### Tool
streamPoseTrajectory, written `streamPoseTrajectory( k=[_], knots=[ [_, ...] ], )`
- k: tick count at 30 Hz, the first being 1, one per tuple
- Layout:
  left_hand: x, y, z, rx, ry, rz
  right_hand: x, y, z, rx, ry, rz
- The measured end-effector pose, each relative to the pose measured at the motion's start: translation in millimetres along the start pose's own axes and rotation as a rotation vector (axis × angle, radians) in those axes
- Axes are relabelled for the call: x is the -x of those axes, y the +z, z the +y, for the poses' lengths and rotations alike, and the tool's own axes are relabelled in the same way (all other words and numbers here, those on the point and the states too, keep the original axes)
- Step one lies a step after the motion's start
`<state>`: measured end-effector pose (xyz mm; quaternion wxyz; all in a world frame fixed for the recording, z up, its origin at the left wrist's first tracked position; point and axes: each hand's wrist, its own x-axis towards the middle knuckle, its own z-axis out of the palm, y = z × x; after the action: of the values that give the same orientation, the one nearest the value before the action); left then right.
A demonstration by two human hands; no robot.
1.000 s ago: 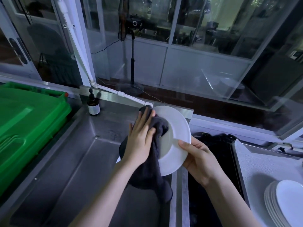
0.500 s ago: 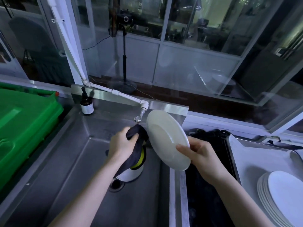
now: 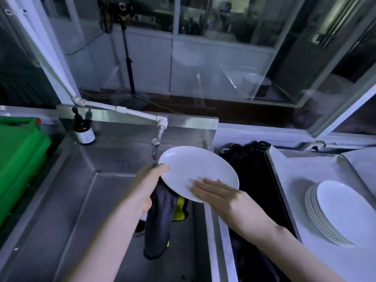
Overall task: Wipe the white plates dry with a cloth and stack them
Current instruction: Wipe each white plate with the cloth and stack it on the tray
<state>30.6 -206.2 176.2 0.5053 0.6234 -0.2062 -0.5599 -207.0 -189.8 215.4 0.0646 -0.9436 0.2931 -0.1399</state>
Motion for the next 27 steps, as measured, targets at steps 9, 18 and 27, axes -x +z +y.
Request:
streamPoseTrajectory(
  k=[9, 18, 27],
  knots=[
    [14, 89, -28, 0.064, 0.098, 0.018, 105, -52, 93, -0.485, 0.689, 0.198],
    [45, 244, -72, -0.050, 0.156, -0.137, 207, -69, 160, -0.942, 1.158, 0.688],
    [45, 382, -136, -0.289, 0.170, -0.296, 337, -69, 225, -0.842, 1.371, 0.902]
  ],
)
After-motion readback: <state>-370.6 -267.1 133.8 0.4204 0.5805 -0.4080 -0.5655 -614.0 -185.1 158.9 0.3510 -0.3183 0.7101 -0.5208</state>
